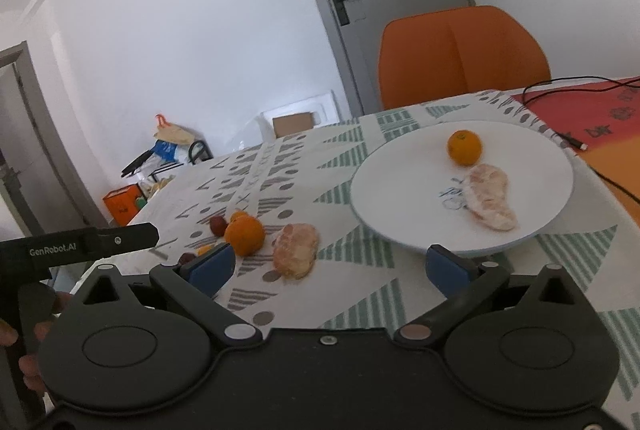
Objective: Organize fruits
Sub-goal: 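Move both tools back from the plate to the fruit cluster, then grasp the dark red plum with the left tool while the right tool grasps the peeled tangerine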
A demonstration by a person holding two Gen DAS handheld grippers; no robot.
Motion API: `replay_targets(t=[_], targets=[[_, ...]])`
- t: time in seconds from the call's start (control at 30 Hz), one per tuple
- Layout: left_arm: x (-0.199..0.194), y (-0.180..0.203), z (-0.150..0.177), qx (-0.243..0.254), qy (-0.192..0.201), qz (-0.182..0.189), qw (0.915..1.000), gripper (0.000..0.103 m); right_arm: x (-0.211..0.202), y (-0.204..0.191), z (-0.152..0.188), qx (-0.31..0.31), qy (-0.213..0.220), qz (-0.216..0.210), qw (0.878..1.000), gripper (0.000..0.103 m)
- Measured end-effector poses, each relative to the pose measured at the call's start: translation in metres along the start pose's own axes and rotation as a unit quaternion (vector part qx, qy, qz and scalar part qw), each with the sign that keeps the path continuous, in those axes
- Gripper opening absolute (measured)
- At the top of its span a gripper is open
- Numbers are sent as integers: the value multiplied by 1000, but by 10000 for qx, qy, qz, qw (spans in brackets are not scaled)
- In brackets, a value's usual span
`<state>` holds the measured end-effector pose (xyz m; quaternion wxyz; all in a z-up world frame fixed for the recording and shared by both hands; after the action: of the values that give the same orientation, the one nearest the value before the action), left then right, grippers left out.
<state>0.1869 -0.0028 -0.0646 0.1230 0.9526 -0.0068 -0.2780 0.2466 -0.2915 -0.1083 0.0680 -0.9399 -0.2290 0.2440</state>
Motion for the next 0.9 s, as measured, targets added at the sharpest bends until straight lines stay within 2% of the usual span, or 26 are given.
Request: replay_targets(t=[0.17,0.4,0.57,0.9], targets=[[0,-19,3,-160,16,-186,9997,98,9,-15,7,-200,-185,-86,9996,102],[5,-39,8,-317,-16,-205,9993,95,26,-34,17,-462,-525,-196,9974,86],[10,-46,13,-366,-82,-163,9992,86,36,-38,20,-480,-658,-169,9965,74],[29,-45,19,-470,-277,28,9985,67,56,-34,20,-391,-809,-73,9959,67]])
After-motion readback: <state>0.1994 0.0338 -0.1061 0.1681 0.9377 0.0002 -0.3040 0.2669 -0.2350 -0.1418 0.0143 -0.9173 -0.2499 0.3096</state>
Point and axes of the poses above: each gripper's, at about its wrist camera, not at the fingertips, and x roughly the way its jaws point, y to its right, z to its underside, the point moved 9 cm from there along x, roughly the way its jaws point, and after that the axes turned 5 degrees about -x, right-handed, at the moved point
